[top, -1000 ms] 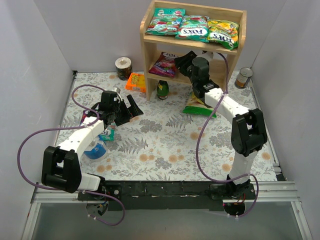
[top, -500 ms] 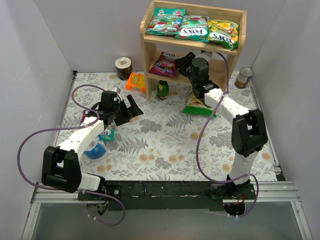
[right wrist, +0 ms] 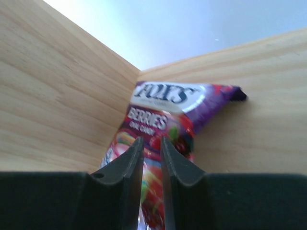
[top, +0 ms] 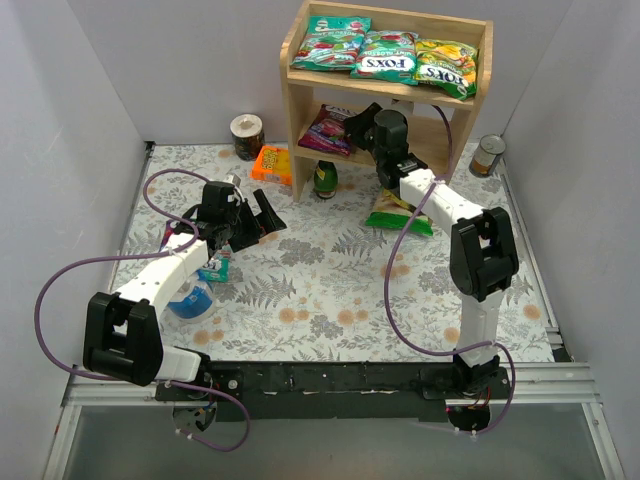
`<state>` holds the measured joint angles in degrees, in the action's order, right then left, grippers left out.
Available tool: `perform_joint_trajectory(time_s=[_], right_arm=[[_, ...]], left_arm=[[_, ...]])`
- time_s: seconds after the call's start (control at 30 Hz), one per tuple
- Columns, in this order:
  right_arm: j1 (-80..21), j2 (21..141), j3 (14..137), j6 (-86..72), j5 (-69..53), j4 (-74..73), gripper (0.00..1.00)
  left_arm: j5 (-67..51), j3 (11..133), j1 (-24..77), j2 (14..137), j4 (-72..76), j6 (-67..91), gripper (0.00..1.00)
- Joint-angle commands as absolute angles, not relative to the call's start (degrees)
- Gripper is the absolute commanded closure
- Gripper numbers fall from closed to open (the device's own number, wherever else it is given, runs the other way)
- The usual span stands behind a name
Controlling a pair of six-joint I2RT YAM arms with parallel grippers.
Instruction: Place and organize the candy bags onto the shelf
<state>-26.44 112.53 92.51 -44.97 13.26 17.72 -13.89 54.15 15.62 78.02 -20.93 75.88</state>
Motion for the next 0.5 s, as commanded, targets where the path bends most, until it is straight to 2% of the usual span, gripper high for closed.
perform_joint_trajectory(time_s=[0.0,0.27,0.47], right_arm=[[-26.6,115.9,97.9,-44.3,10.7,16.5,0.73],[-26.6,119.2,101.1,-43.3,3.7,17.9,0.75],[-26.6,126.6,113.7,-43.1,-1.2,9.0,0.78]], left_arm=[[-12.2,55.8,15.9,76.6,-20.9,75.4,0.02],[-11.4,57.3,15.8,77.8,-21.6,75.2,0.02],[-10.6,58.2,15.8,78.1,-22.1,75.3,0.02]])
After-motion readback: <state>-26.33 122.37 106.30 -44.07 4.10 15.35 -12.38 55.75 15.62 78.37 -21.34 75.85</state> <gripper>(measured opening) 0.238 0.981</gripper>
